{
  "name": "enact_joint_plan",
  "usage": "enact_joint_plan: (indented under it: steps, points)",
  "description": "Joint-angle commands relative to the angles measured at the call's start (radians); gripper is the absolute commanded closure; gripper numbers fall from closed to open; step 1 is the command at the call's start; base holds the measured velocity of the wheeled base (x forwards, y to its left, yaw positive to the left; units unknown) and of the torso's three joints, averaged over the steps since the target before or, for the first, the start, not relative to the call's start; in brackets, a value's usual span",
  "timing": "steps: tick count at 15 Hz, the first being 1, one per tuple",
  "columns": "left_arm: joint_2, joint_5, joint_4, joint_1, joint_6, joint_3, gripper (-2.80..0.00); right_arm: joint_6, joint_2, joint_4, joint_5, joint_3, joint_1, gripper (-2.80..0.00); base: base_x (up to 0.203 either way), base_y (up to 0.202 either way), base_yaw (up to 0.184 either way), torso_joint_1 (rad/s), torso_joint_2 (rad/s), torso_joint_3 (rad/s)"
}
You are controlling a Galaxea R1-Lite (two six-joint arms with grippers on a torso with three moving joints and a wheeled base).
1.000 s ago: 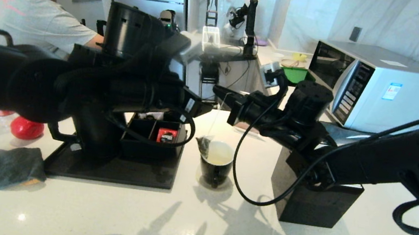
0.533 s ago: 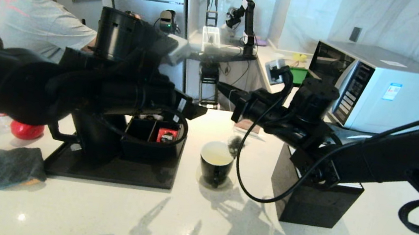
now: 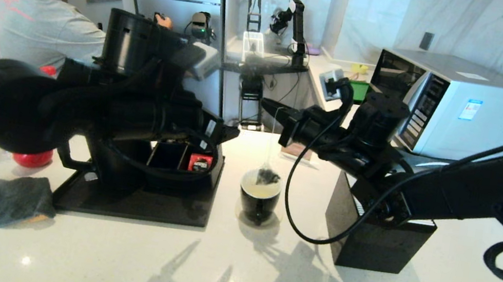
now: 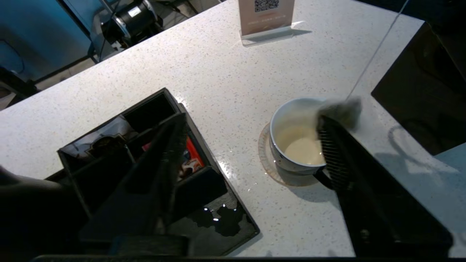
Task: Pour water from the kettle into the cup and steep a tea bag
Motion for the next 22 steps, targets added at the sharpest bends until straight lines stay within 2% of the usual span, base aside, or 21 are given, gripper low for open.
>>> enact_joint_plan:
  steps: [1, 4, 10, 12, 13, 16, 18, 20, 22]
  points:
    - [-0.012, 0.007, 0.001, 0.007, 0.001, 0.011, 0.0, 0.001, -0.002, -0.009, 0.001, 0.001, 0.003, 0.0, 0.0, 0.0, 0.0, 0.0, 0.0, 0.0]
    - [-0.021, 0.08, 0.0, 0.012, -0.003, 0.031, 0.0, 0.0, -0.002, -0.007, 0.001, 0.003, 0.002, 0.0, 0.0, 0.0, 0.0, 0.0, 0.0, 0.0]
    - [-0.128, 0.083, -0.001, 0.043, -0.007, 0.158, 0.0, -0.003, -0.017, -0.006, 0.0, 0.004, 0.001, 0.0, 0.0, 0.0, 0.0, 0.0, 0.0, 0.0]
    - [-0.168, 0.083, -0.012, 0.073, -0.007, 0.214, 0.0, -0.004, -0.03, -0.004, 0.0, 0.005, 0.002, 0.0, 0.0, 0.0, 0.0, 0.0, 0.0, 0.0]
    - [-0.18, 0.082, -0.067, 0.089, -0.007, 0.255, 0.0, -0.004, -0.033, -0.004, 0.001, 0.005, 0.001, 0.0, 0.0, 0.0, 0.0, 0.0, 0.0, 0.0]
    - [-0.197, 0.082, -0.343, 0.157, 0.0, 0.427, 0.0, -0.004, -0.033, -0.004, 0.001, 0.004, 0.002, 0.0, 0.0, 0.0, 0.0, 0.0, 0.0, 0.0]
    - [-0.218, 0.083, -0.488, 0.205, 0.002, 0.548, 0.0, -0.004, -0.033, -0.006, 0.0, 0.004, 0.002, 0.0, 0.0, 0.0, 0.0, 0.0, 0.0, 0.0]
    - [-0.262, 0.083, -0.567, 0.235, 0.002, 0.656, 0.0, -0.005, -0.029, -0.005, 0.0, 0.002, 0.002, 0.0, 0.0, 0.0, 0.0, 0.0, 0.0, 0.0]
    - [-0.337, 0.084, -0.59, 0.244, 0.001, 0.738, 0.0, -0.005, -0.03, -0.005, 0.001, 0.001, 0.003, 0.0, 0.0, 0.0, 0.0, 0.0, 0.0, 0.0]
